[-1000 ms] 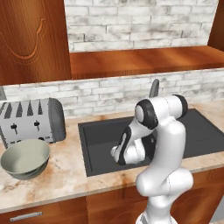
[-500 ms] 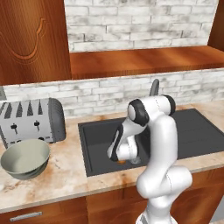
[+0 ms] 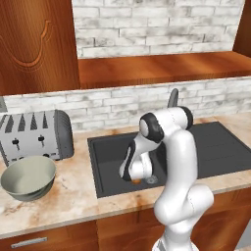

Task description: Pick the cucumbers from the cabinet and place them in one bowl. Pick the tangerine from the sink and place it in the other bowl.

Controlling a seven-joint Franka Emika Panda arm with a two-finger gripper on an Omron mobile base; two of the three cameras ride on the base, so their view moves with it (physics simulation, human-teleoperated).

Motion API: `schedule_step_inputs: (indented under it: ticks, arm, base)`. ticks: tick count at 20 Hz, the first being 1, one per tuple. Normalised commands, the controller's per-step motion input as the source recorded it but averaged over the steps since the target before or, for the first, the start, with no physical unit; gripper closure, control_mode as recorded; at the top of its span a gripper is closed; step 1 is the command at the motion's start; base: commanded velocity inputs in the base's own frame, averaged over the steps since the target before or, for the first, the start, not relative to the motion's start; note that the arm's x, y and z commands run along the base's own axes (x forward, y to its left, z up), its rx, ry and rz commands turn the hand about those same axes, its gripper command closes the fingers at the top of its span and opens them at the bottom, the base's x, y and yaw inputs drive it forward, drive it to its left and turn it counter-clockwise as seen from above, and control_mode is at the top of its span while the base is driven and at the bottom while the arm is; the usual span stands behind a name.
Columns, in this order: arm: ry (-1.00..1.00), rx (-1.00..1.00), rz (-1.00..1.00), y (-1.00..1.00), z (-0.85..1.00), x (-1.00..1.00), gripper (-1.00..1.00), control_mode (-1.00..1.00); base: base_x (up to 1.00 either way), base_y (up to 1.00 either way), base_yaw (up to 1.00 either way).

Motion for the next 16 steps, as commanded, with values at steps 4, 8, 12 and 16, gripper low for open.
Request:
schedule_step_inputs:
  ticks: [4,8,12,16]
  arm:
    - [0.0,0.0,0.0,0.0,0.3,-0.14,-1.0,-1.0]
    - [0.0,0.0,0.0,0.0,0.1,-0.07,-1.0,-1.0]
    - [0.04,0.0,0.0,0.0,-0.01,-0.12,-1.0,-1.0]
    - [0.08,0.0,0.0,0.0,-0.1,-0.2,-1.0,-1.0]
  base:
    - [0.0,0.0,0.0]
    - [0.0,0.0,0.0]
    - [0.0,0.0,0.0]
    - [0.0,0.0,0.0]
